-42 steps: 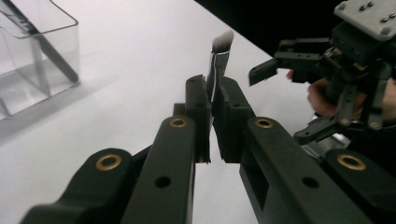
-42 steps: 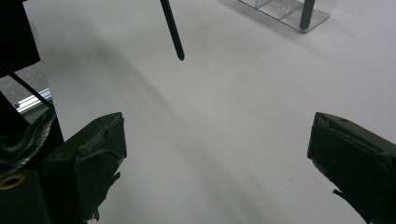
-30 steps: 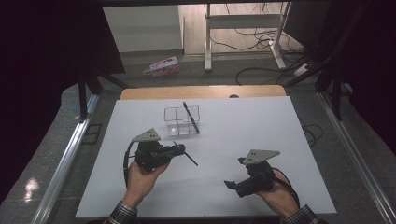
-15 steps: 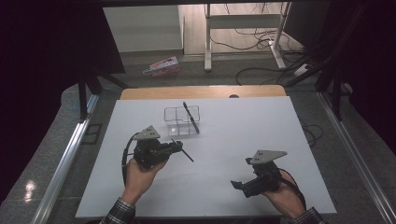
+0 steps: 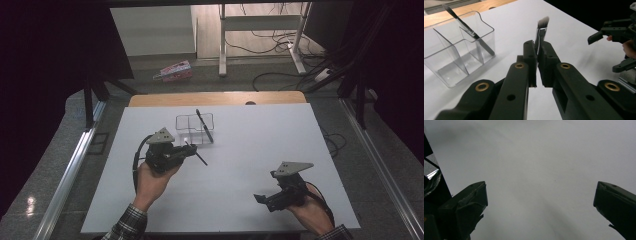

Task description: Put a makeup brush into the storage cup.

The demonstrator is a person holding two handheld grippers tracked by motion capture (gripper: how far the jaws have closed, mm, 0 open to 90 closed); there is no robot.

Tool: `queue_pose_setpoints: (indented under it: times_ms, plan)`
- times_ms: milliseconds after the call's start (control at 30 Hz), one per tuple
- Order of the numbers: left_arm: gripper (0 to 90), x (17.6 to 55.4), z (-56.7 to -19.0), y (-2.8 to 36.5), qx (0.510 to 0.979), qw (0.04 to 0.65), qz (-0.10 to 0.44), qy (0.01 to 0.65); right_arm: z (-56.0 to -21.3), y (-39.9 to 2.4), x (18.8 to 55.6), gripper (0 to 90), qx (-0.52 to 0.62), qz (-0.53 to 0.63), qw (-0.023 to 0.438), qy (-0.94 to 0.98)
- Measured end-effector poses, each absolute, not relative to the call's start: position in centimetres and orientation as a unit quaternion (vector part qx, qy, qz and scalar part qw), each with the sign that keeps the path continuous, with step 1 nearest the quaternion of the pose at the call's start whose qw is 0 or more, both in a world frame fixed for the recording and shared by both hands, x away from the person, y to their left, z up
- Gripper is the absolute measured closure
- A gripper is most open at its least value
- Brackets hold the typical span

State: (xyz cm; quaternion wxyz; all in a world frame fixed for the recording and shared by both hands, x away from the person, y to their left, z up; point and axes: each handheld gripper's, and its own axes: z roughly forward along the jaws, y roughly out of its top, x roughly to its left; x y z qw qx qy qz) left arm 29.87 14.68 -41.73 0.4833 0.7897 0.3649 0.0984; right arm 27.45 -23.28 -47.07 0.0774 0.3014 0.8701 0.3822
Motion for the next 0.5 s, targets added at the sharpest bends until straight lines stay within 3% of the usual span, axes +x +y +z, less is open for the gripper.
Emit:
queue_pose_setpoints:
  times_ms: [500]
  plan:
    - [85.0,31.9,-41.3,14.9,0.782,0.483,0.120,0.375,-47.3,-24.3,26.6,0.0,0.304,0.371,0.098,0.872]
